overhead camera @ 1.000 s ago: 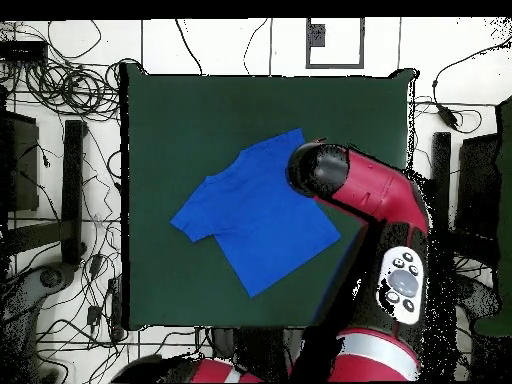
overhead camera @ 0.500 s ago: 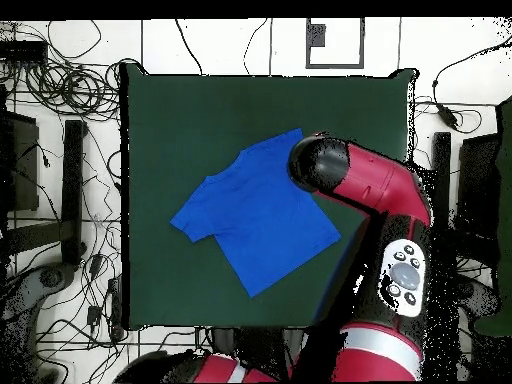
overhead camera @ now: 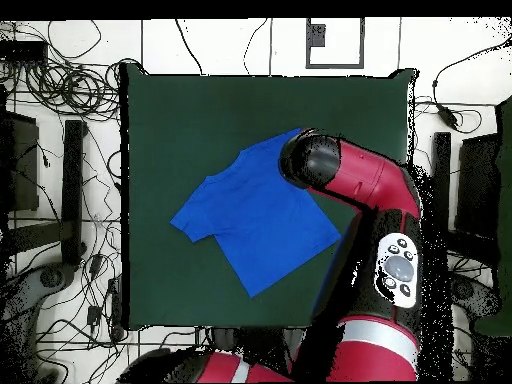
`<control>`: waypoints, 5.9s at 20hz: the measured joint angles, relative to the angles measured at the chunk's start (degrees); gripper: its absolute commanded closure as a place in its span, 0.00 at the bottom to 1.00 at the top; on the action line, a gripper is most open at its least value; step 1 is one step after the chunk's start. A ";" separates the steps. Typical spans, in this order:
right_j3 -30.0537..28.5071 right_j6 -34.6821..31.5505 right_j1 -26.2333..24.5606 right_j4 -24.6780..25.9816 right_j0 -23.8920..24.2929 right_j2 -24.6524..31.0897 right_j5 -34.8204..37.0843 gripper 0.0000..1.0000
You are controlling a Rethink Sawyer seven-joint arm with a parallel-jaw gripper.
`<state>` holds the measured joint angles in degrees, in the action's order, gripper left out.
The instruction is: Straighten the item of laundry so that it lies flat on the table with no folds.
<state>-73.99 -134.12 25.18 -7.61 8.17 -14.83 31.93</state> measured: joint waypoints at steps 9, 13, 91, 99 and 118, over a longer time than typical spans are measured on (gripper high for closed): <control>0.01 0.00 -0.55 1.76 1.75 1.86 -3.60 0.00; 0.00 0.00 -1.33 3.11 1.83 1.97 -4.11 0.00; 3.34 0.00 -12.00 5.07 0.83 3.07 -7.16 0.00; 3.33 0.00 -11.69 5.11 1.22 3.37 -7.16 0.00; 3.18 0.00 -6.86 9.62 2.54 4.35 -7.15 0.00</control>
<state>-70.81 -134.12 18.32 2.01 10.71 -10.48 24.78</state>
